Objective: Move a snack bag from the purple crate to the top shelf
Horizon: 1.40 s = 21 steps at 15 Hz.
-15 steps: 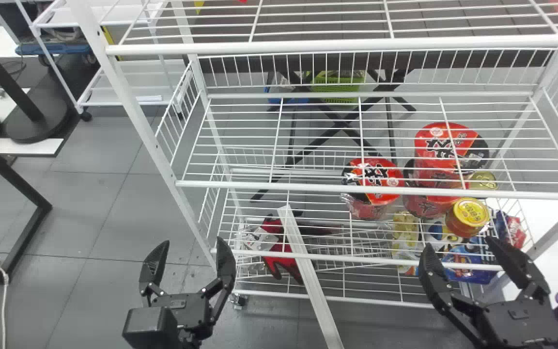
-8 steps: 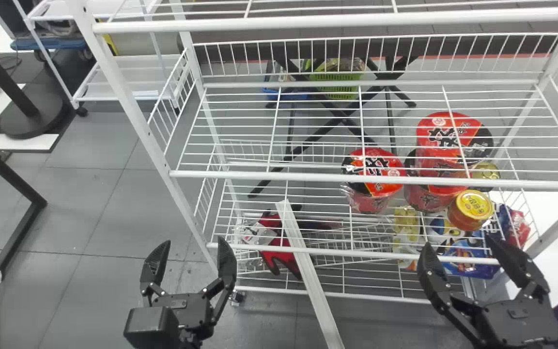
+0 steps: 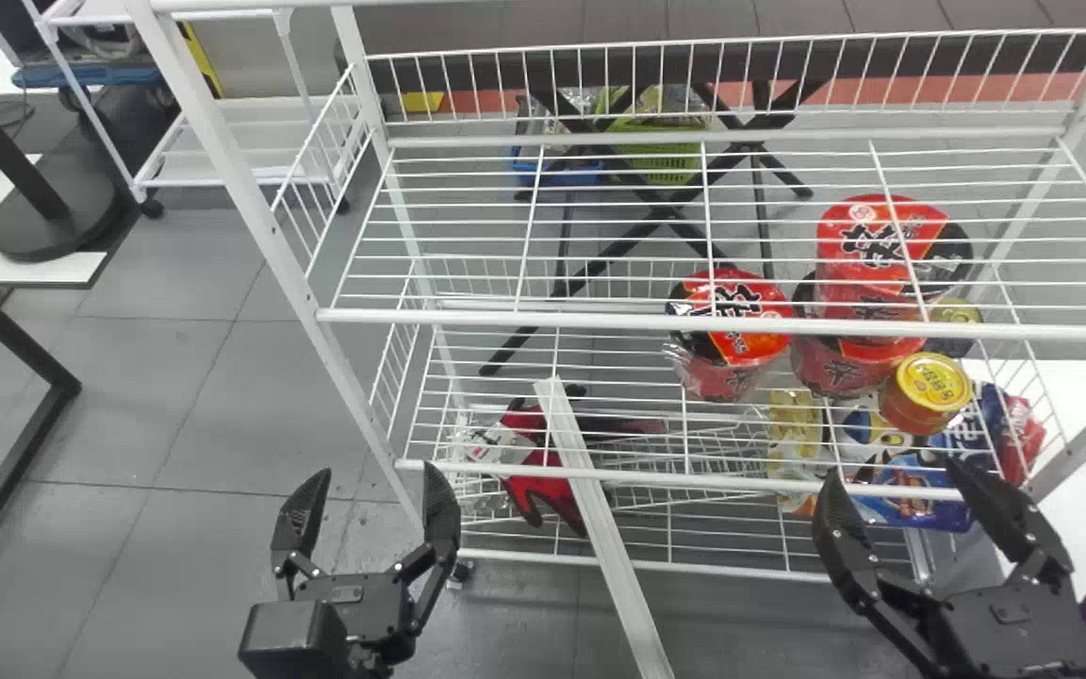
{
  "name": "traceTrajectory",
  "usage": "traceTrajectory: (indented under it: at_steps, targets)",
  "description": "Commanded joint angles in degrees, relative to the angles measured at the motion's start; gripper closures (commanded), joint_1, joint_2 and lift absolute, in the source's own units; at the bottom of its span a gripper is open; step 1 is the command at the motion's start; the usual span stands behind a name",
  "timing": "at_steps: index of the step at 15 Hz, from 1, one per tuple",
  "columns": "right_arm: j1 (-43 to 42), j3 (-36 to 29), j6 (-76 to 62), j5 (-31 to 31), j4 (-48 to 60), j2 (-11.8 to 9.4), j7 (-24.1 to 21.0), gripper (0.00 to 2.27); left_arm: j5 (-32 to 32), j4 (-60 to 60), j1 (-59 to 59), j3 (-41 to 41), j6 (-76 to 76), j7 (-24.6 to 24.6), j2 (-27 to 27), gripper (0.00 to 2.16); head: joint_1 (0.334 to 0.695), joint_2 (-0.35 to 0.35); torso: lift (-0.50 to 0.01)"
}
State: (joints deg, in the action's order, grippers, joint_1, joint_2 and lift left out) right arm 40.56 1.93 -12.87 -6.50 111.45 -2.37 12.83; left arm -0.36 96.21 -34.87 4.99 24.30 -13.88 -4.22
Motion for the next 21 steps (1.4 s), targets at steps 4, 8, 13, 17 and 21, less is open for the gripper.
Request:
traceTrajectory:
  at_steps: [4,8,13,17,21]
  targets:
    - [0.2,-0.1,0.0,0.0,0.3,-0.1,0.0,0.07,0.0,-0.1,0.0,0.1,0.2,-0.1,0.0,0.15,0.695,0.110,-0.435]
    - [0.2,-0.1,0.0,0.0,0.3,0.0,0.0,0.07,0.0,-0.2,0.0,0.1,0.2,-0.1,0.0,0.15,0.695,0.109,-0.451]
    - [0.1,-0.4,-4.0,-0.5,-0.8,0.0,1.2,0.07,0.0,-0.7,0.2,0.0,0.2,-0.2,0.0,0.15,0.695,0.112,-0.451]
    - [-0.3,-0.4,-4.0,-0.6,-1.3,0.0,1.3,0.07,0.2,-0.8,0.4,0.0,0.2,-0.2,0.0,0.15,0.695,0.110,-0.451]
    - [-0.5,-0.4,-2.8,-0.7,-1.4,0.0,1.0,0.08,0.3,-1.1,0.7,0.0,0.0,-0.2,0.0,0.15,0.695,0.110,-0.455]
